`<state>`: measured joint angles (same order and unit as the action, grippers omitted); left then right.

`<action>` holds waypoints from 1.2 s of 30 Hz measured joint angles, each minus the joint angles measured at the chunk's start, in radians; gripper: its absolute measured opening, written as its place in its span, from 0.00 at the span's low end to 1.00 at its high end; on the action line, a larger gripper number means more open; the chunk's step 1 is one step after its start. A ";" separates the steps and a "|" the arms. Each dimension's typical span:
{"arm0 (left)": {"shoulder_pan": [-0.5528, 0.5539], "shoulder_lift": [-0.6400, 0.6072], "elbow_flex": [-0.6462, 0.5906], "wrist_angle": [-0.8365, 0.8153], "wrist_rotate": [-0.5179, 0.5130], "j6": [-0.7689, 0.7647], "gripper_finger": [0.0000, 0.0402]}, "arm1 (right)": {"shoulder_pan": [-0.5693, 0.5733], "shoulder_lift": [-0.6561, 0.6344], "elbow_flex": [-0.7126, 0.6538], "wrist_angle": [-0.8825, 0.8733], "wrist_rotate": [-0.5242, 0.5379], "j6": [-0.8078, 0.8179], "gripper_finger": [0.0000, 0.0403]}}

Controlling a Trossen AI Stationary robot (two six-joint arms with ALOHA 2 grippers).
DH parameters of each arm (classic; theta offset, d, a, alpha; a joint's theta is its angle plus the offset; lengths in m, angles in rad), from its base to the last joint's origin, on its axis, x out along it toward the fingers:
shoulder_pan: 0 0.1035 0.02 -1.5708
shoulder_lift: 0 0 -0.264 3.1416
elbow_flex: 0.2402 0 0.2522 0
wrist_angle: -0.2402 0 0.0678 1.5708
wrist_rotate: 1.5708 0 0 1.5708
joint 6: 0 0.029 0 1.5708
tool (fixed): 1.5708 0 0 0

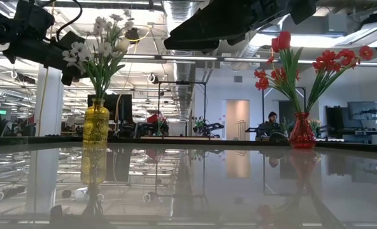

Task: Sort flowers into vase by color
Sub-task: Put the white flowers in the yellow vase

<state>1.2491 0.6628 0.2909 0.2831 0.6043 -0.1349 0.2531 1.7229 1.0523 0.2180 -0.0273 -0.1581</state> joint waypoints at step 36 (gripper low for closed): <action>0.000 -0.179 0.007 0.009 -0.096 0.023 0.13 | 0.000 0.000 0.000 -0.001 -0.002 0.000 0.47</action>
<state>1.2495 0.4839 0.2981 0.2921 0.5083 -0.1122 0.2531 1.7229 1.0519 0.2173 -0.0290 -0.1581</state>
